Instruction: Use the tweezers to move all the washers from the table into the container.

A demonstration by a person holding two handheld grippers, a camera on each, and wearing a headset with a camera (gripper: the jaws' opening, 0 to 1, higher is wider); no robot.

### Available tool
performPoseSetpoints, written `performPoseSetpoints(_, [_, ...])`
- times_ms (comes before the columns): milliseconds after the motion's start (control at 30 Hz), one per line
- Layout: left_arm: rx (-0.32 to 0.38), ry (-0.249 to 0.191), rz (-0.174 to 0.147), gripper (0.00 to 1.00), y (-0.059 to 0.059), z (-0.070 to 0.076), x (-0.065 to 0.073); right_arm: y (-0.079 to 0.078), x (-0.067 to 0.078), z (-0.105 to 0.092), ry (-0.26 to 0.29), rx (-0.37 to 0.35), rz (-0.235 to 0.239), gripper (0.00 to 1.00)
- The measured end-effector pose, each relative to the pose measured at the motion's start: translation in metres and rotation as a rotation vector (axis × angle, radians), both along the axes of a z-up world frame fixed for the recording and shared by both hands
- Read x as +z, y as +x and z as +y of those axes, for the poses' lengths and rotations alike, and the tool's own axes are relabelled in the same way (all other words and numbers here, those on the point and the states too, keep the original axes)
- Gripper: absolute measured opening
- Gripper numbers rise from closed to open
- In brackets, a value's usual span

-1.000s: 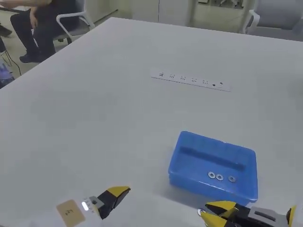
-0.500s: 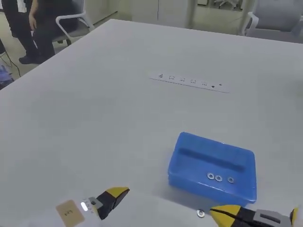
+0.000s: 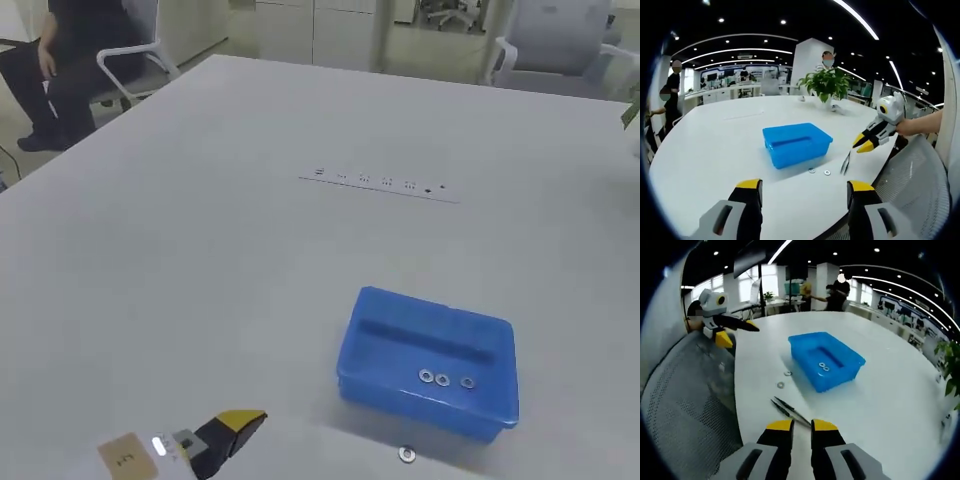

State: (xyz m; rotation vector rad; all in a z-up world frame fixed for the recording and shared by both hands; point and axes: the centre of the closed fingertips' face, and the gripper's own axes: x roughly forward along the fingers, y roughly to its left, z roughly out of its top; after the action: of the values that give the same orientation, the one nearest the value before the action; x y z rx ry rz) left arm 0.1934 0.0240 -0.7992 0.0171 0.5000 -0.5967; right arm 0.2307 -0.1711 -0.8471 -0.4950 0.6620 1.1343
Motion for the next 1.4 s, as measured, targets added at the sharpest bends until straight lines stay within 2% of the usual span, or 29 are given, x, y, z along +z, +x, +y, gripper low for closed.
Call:
performPoseSetpoints(33, [-0.008,0.000,0.005,0.66,-0.001,-0.001,0.000,-0.001,-0.005,-0.001,-0.020,0.026,0.008,0.12])
performPoseSetpoints(67, [-0.015,0.009,0.024,0.63,-0.003,-0.002,-0.003,-0.001,-0.008,-0.001,-0.032,0.040,0.015,0.14])
performPoseSetpoints(133, [-0.028,0.026,0.031,0.61,-0.005,-0.003,-0.004,0.004,-0.015,-0.003,-0.057,0.077,-0.010,0.13])
performPoseSetpoints(233, [-0.058,0.026,0.036,0.49,-0.007,-0.005,0.000,0.009,-0.022,-0.005,-0.114,0.127,-0.033,0.12])
performPoseSetpoints(333, [-0.089,0.031,0.038,0.34,-0.007,-0.003,0.010,0.015,-0.023,-0.011,-0.130,0.153,-0.060,0.07])
performPoseSetpoints(400, [-0.113,0.040,0.025,0.24,-0.006,-0.003,0.019,0.019,-0.026,-0.014,-0.127,0.146,-0.048,0.07])
performPoseSetpoints(467, [-0.148,0.022,0.028,0.17,-0.003,-0.006,0.028,0.023,-0.029,-0.017,-0.128,0.142,-0.057,0.08])
performPoseSetpoints(567, [-0.203,0.013,0.048,0.19,0.000,-0.018,0.035,0.024,-0.033,-0.022,-0.121,0.137,-0.050,0.07])
performPoseSetpoints(600, [-0.224,0.022,0.050,0.20,0.000,-0.022,0.035,0.023,-0.031,-0.022,-0.099,0.133,-0.045,0.07])
performPoseSetpoints(667, [-0.290,0.055,0.072,0.21,-0.002,-0.032,0.030,0.023,-0.030,-0.023,-0.075,0.127,-0.032,0.06])
performPoseSetpoints(733, [-0.350,0.064,0.096,0.22,-0.004,-0.044,0.025,0.021,-0.030,-0.022,-0.073,0.140,-0.033,0.03])
performPoseSetpoints(767, [-0.373,0.057,0.112,0.24,-0.005,-0.049,0.022,0.020,-0.030,-0.022,-0.079,0.152,-0.041,0.02])
performPoseSetpoints(800, [-0.425,0.018,0.128,0.28,-0.007,-0.061,0.020,0.019,-0.030,-0.022,-0.090,0.177,-0.067,0.01])
performPoseSetpoints(833, [-0.448,-0.030,0.149,0.38,-0.008,-0.070,0.020,0.018,-0.030,-0.020,-0.089,0.185,-0.068,0.00])
performPoseSetpoints(867, [-0.466,-0.066,0.201,0.43,-0.009,-0.079,0.015,0.014,-0.029,-0.018,-0.091,0.211,-0.072,0.00])
performPoseSetpoints(900, [-0.483,-0.062,0.210,0.45,-0.006,-0.082,0.011,0.012,-0.030,-0.016,-0.099,0.241,-0.082,0.00])
performPoseSetpoints(967, [-0.537,-0.037,0.207,0.38,-0.002,-0.091,0.007,0.008,-0.031,-0.015,-0.115,0.276,-0.080,0.00])
performPoseSetpoints(1033, [-0.566,-0.019,0.217,0.39,0.004,-0.101,0.007,0.006,-0.033,-0.014,-0.124,0.296,-0.087,0.00])
performPoseSetpoints(1133, [-0.608,0.041,0.193,0.37,0.014,-0.108,0.007,0.008,-0.033,-0.014,-0.127,0.302,-0.097,0.00])
performPoseSetpoints(1200, [-0.630,0.080,0.163,0.36,0.023,-0.114,0.010,0.005,-0.030,-0.014,-0.127,0.317,-0.105,0.00])
performPoseSetpoints(1300, [-0.687,0.177,0.117,0.36,0.028,-0.118,0.011,-0.004,-0.013,-0.007,-0.093,0.309,-0.107,0.00])
performPoseSetpoints(1367, [-0.728,0.240,0.098,0.35,0.027,-0.120,0.009,-0.011,0.001,-0.001,-0.052,0.301,-0.113,0.00])
performPoseSetpoints(1400, [-0.746,0.258,0.088,0.35,0.026,-0.121,0.008,-0.014,0.007,0.002,-0.035,0.299,-0.114,0.00])
